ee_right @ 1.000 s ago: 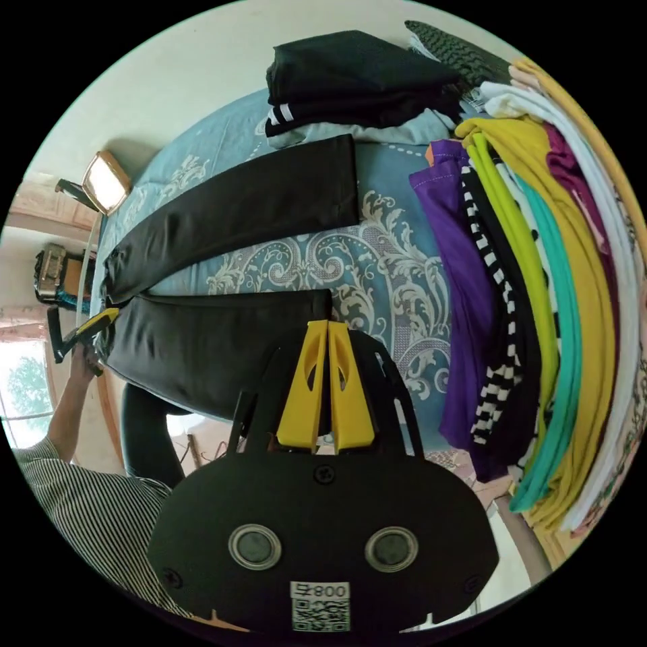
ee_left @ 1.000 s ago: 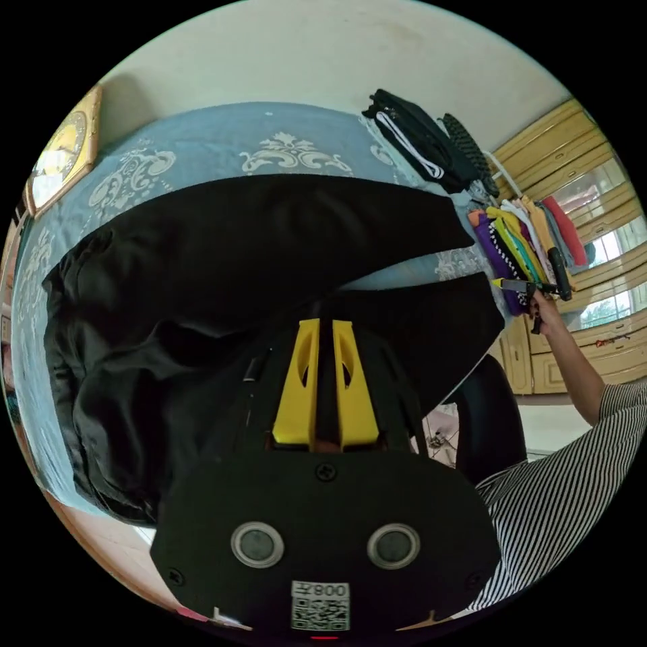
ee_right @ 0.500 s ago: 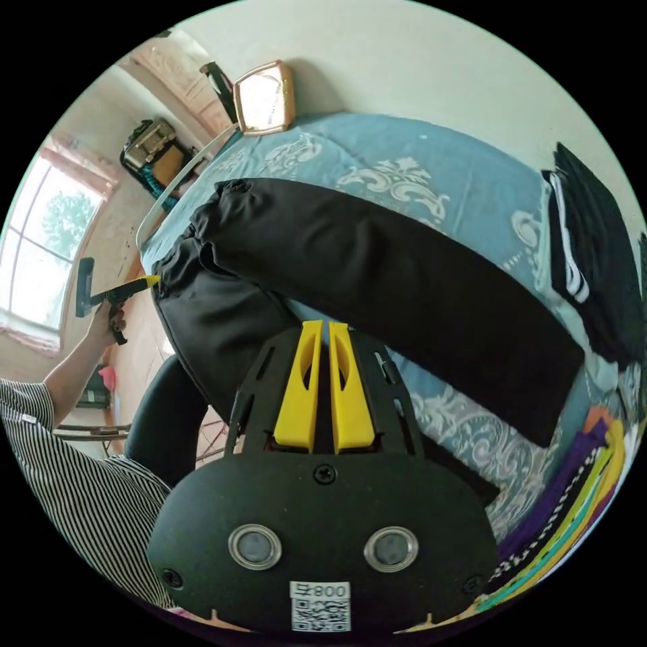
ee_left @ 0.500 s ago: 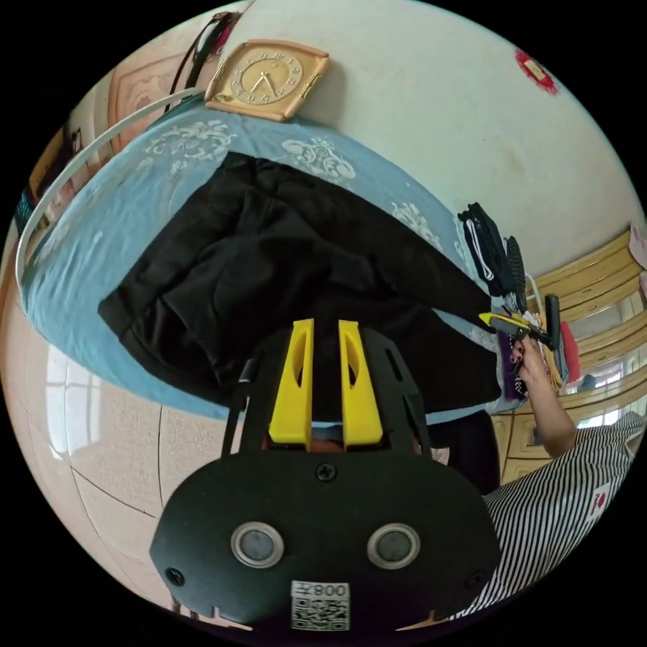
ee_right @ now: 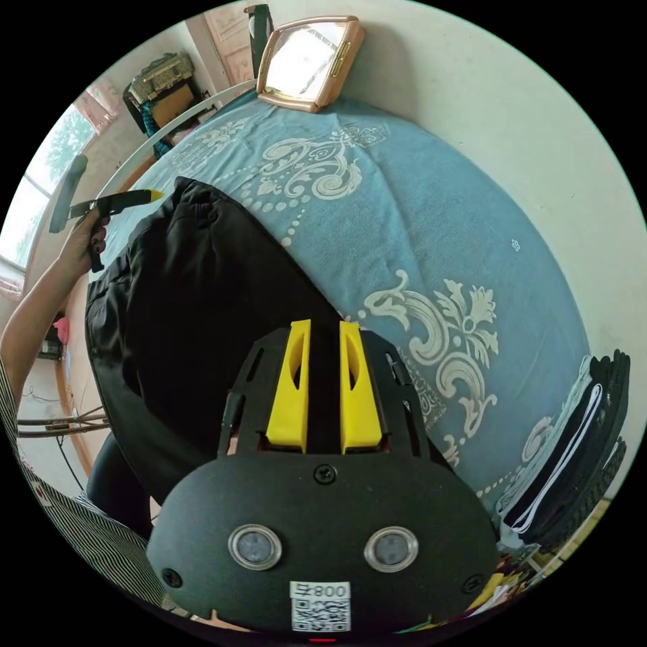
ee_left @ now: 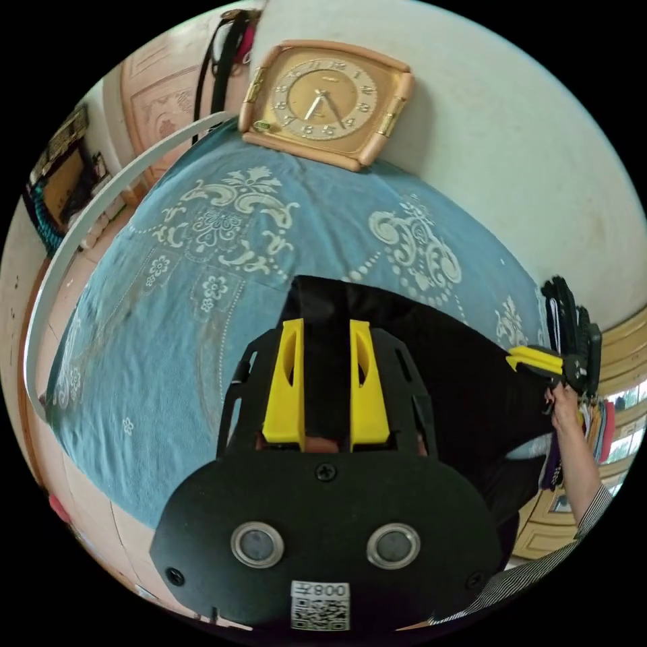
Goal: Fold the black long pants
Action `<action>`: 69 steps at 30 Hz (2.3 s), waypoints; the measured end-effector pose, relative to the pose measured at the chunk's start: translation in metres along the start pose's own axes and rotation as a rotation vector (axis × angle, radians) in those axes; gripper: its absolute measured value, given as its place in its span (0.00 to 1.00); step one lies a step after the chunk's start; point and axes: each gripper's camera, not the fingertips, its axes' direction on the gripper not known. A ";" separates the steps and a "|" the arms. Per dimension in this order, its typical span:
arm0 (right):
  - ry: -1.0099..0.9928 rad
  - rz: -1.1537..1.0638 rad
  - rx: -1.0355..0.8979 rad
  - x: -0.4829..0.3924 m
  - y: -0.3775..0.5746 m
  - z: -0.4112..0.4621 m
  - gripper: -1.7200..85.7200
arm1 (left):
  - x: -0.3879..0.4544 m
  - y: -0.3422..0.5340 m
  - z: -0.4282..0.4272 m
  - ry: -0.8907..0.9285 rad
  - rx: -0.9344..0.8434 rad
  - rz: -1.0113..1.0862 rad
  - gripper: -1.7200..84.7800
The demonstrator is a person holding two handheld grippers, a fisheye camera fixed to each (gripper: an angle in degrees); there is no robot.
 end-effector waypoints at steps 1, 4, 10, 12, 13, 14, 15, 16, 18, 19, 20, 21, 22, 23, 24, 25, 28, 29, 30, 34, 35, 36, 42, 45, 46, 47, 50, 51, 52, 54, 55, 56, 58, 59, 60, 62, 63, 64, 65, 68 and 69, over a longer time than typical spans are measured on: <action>0.001 -0.007 -0.010 -0.007 -0.009 -0.002 0.11 | -0.009 0.000 0.010 0.030 -0.026 0.006 0.13; 0.054 -0.027 -0.024 -0.029 -0.025 -0.010 0.10 | -0.020 0.006 0.029 0.002 -0.082 0.047 0.11; 0.118 -0.101 -0.059 -0.064 -0.044 -0.045 0.04 | -0.041 0.023 0.016 0.032 0.008 0.075 0.04; 0.118 -0.100 -0.045 -0.070 -0.050 -0.061 0.03 | -0.049 0.025 0.007 0.046 0.043 0.082 0.03; 0.120 -0.097 -0.031 -0.074 -0.053 -0.072 0.03 | -0.052 0.027 0.002 0.050 0.067 0.091 0.03; 0.125 -0.092 -0.008 -0.076 -0.056 -0.084 0.03 | -0.053 0.028 0.000 0.055 0.079 0.098 0.03; 0.128 -0.089 0.002 -0.078 -0.058 -0.089 0.02 | -0.055 0.029 -0.003 0.048 0.097 0.106 0.03; 0.133 -0.084 0.025 -0.080 -0.061 -0.100 0.02 | -0.057 0.029 -0.004 0.036 0.117 0.113 0.03; 0.125 -0.073 0.033 -0.082 -0.068 -0.110 0.02 | -0.062 0.030 0.000 0.028 0.118 0.112 0.03; 0.125 -0.066 0.015 -0.084 -0.073 -0.110 0.02 | -0.067 0.032 0.009 0.020 0.097 0.093 0.03; 0.141 -0.064 -0.005 -0.087 -0.077 -0.105 0.02 | -0.070 0.033 0.015 0.017 0.082 0.085 0.03; 0.148 -0.065 -0.023 -0.088 -0.078 -0.100 0.02 | -0.075 0.037 0.027 -0.007 0.037 0.075 0.04; 0.146 -0.056 -0.067 -0.091 -0.081 -0.090 0.02 | -0.080 0.044 0.036 -0.042 0.017 0.057 0.04; 0.143 -0.038 -0.096 -0.094 -0.081 -0.082 0.02 | -0.083 0.048 0.038 -0.044 0.017 0.048 0.04; 0.144 -0.029 -0.096 -0.095 -0.081 -0.082 0.02 | -0.088 0.056 0.038 -0.026 0.034 0.032 0.05; 0.140 -0.011 -0.074 -0.098 -0.078 -0.084 0.02 | -0.094 0.066 0.034 0.001 0.068 0.036 0.05; 0.145 0.044 0.014 -0.098 -0.064 -0.100 0.02 | -0.104 0.101 0.018 0.070 0.128 0.096 0.06; 0.139 0.077 0.039 -0.096 -0.056 -0.106 0.02 | -0.106 0.109 0.016 0.084 0.128 0.109 0.07; 0.118 0.088 0.055 -0.096 -0.051 -0.110 0.03 | -0.109 0.128 0.011 0.101 0.122 0.131 0.07; -0.168 -0.011 0.171 -0.136 0.005 -0.133 0.04 | -0.134 0.211 -0.005 0.076 0.099 0.113 0.10; -0.226 -0.066 0.163 -0.160 0.025 -0.133 0.05 | -0.140 0.224 -0.008 0.067 0.095 0.099 0.10; -0.250 -0.098 0.152 -0.174 0.035 -0.133 0.06 | -0.153 0.249 -0.014 0.052 0.091 0.048 0.11; -0.286 -0.292 -0.037 -0.309 0.125 -0.106 0.10 | -0.223 0.350 -0.012 0.210 0.042 -0.261 0.16; -0.229 -0.320 -0.127 -0.345 0.152 -0.086 0.11 | -0.235 0.372 0.008 0.342 0.014 -0.329 0.16; -0.179 -0.322 -0.150 -0.352 0.160 -0.079 0.11 | -0.238 0.375 0.018 0.377 -0.006 -0.357 0.15; -0.126 -0.325 -0.154 -0.358 0.169 -0.072 0.11 | -0.239 0.377 0.022 0.402 -0.010 -0.362 0.15; -0.106 -0.320 -0.156 -0.368 0.183 -0.063 0.11 | -0.244 0.381 0.035 0.401 -0.047 -0.386 0.11; -0.096 -0.319 -0.158 -0.371 0.186 -0.061 0.11 | -0.244 0.382 0.037 0.395 -0.071 -0.368 0.09; -0.074 -0.333 -0.164 -0.376 0.190 -0.058 0.10 | -0.244 0.384 0.035 0.403 -0.071 -0.370 0.08; -0.048 -0.354 -0.170 -0.384 0.198 -0.055 0.10 | -0.242 0.388 0.027 0.414 -0.043 -0.348 0.07; -0.052 -0.358 -0.166 -0.387 0.203 -0.056 0.09 | -0.240 0.390 0.020 0.418 -0.022 -0.329 0.06; -0.067 -0.356 -0.148 -0.389 0.210 -0.057 0.10 | -0.239 0.392 0.017 0.420 -0.014 -0.322 0.06; -0.060 -0.359 -0.145 -0.392 0.221 -0.051 0.10 | -0.235 0.397 0.010 0.419 0.003 -0.302 0.06; -0.041 -0.366 -0.171 -0.393 0.229 -0.041 0.10 | -0.235 0.399 0.010 0.413 0.000 -0.302 0.06; -0.033 -0.370 -0.187 -0.394 0.233 -0.035 0.10 | -0.233 0.401 0.013 0.402 -0.018 -0.310 0.06; 0.017 -0.403 -0.139 -0.393 0.250 -0.023 0.06 | -0.232 0.403 0.017 0.391 -0.036 -0.326 0.06; 0.024 -0.406 -0.145 -0.392 0.253 -0.021 0.06 | -0.232 0.404 0.017 0.381 -0.036 -0.331 0.06; 0.012 -0.402 -0.163 -0.391 0.257 -0.018 0.05 | -0.230 0.405 0.014 0.386 -0.031 -0.328 0.06; -0.002 -0.397 -0.185 -0.389 0.261 -0.016 0.04 | -0.229 0.406 0.012 0.389 -0.026 -0.326 0.06; -0.022 -0.381 -0.140 -0.382 0.279 -0.020 0.04 | -0.224 0.410 0.002 0.392 0.015 -0.312 0.06; -0.026 -0.387 -0.143 -0.381 0.283 -0.017 0.04 | -0.223 0.411 0.003 0.374 0.005 -0.316 0.06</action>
